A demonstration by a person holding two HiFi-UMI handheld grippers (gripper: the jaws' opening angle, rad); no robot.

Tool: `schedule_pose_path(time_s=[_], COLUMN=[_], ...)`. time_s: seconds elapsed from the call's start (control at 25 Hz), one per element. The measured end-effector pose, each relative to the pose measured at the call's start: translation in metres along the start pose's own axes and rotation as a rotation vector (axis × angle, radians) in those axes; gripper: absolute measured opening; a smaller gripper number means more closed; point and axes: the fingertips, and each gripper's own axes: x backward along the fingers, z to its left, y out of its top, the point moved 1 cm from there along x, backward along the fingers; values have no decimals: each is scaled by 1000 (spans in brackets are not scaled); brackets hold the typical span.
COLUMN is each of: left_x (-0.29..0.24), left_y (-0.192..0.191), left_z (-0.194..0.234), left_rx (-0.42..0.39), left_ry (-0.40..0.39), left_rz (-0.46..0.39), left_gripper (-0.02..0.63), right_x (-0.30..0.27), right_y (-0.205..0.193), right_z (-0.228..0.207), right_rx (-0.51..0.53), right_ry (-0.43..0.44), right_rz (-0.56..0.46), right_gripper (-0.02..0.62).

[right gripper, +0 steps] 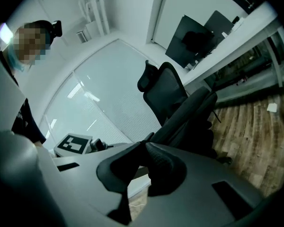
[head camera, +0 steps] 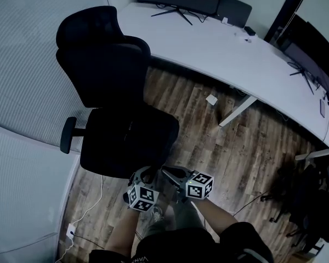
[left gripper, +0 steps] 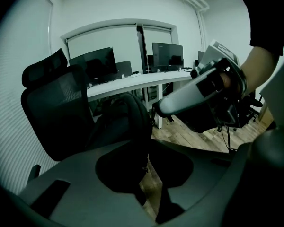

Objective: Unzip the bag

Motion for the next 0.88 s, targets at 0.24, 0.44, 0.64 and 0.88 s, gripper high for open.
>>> schedule_pose_path(time_s=[0.24, 0.44, 0.64, 0.88], left_x=[8, 8, 3, -1], left_y=[3, 3, 4, 4], left_z=[7, 9, 7, 6], left_rx=[55, 77, 96, 118], left_ry=[21, 23, 32, 40], left_rz=[0, 15, 27, 42], left_gripper=[83, 78, 78, 78], right_x=[-4, 1, 4, 8], right_y=[16, 38, 53, 76], right_z=[-1, -21, -41, -72], right_rx=[-113, -167, -176, -213], right_ry=[-20, -70, -99, -135], right_rz=[-41, -97, -98, -132], right_gripper=[57, 57, 57, 57])
